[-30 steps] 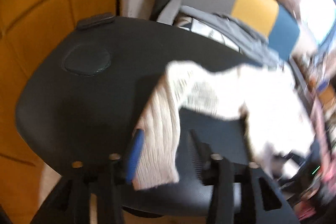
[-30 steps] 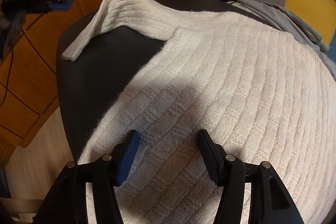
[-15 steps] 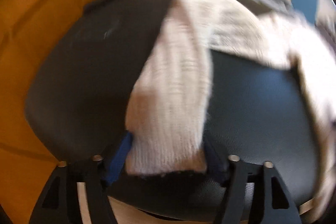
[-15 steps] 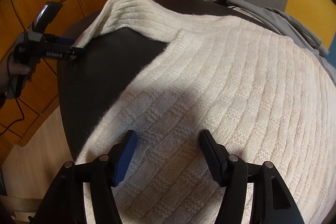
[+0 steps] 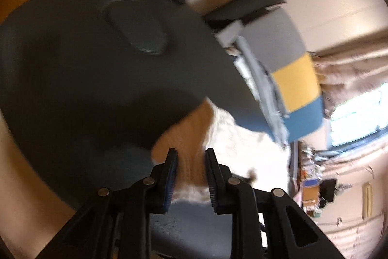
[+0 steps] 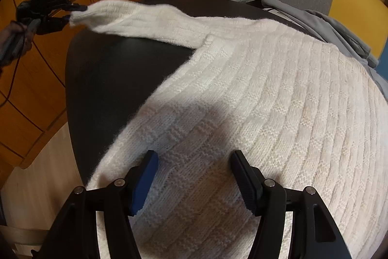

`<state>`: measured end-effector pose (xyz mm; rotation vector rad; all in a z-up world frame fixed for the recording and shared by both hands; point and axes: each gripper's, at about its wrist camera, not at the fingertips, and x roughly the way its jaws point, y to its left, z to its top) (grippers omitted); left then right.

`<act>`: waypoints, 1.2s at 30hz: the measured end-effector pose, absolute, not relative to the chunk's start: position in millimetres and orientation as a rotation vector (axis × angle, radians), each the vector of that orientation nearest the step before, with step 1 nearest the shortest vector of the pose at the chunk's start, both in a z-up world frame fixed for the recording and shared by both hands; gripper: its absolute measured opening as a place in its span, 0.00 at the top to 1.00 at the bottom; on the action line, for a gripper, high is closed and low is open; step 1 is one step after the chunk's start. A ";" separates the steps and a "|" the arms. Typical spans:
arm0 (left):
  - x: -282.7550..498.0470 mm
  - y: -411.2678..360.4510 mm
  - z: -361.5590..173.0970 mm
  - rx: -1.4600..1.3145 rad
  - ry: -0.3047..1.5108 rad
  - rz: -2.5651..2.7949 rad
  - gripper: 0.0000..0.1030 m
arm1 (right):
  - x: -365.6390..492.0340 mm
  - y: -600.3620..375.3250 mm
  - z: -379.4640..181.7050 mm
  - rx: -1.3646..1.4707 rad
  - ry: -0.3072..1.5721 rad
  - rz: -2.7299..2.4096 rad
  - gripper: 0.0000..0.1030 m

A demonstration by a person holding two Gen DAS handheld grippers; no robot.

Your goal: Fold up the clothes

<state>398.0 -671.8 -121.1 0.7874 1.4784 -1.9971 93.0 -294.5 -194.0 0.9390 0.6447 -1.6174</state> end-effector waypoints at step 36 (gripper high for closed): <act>118.4 -577.4 -160.6 1.254 0.766 -2.170 0.75 | -123.1 -251.7 -196.1 1.095 0.503 -2.081 0.44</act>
